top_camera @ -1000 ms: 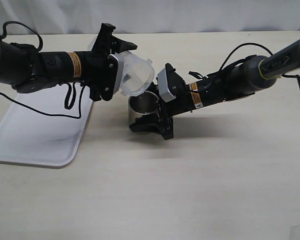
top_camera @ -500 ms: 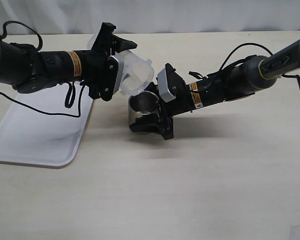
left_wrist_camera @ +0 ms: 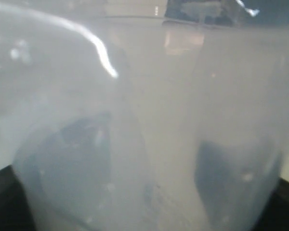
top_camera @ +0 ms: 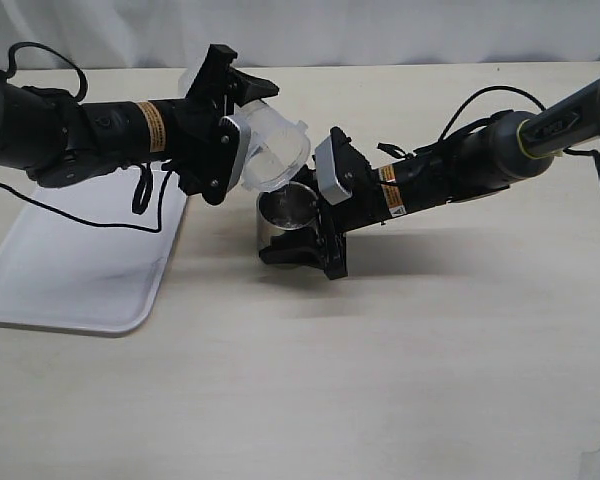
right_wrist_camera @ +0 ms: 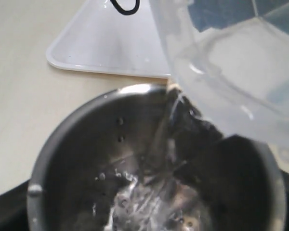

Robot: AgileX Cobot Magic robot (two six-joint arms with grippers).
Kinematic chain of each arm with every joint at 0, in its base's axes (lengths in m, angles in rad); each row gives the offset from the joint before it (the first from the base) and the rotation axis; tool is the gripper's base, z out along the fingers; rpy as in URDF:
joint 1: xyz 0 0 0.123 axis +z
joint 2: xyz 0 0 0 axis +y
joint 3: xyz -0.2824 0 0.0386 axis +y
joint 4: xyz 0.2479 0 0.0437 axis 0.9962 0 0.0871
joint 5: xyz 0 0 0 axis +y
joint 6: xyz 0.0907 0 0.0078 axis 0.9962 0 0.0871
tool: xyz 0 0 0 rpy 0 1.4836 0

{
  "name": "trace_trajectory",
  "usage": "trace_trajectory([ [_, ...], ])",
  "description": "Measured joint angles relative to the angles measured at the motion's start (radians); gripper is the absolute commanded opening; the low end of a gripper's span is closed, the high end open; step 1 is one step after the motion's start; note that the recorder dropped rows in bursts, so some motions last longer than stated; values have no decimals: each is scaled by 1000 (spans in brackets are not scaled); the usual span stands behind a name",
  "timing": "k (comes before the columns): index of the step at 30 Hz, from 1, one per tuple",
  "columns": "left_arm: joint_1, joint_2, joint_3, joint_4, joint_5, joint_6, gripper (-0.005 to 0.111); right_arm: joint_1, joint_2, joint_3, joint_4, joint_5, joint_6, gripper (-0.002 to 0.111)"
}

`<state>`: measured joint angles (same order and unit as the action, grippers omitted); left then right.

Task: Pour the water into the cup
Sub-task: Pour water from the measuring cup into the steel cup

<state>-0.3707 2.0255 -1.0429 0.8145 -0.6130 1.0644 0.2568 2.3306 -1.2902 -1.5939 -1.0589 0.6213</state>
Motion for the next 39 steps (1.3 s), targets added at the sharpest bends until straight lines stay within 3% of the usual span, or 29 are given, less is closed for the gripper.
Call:
trace_trajectory([
  [39,-23,0,0,-59,-96,306,0,0,2,0,-6,5,0,4],
])
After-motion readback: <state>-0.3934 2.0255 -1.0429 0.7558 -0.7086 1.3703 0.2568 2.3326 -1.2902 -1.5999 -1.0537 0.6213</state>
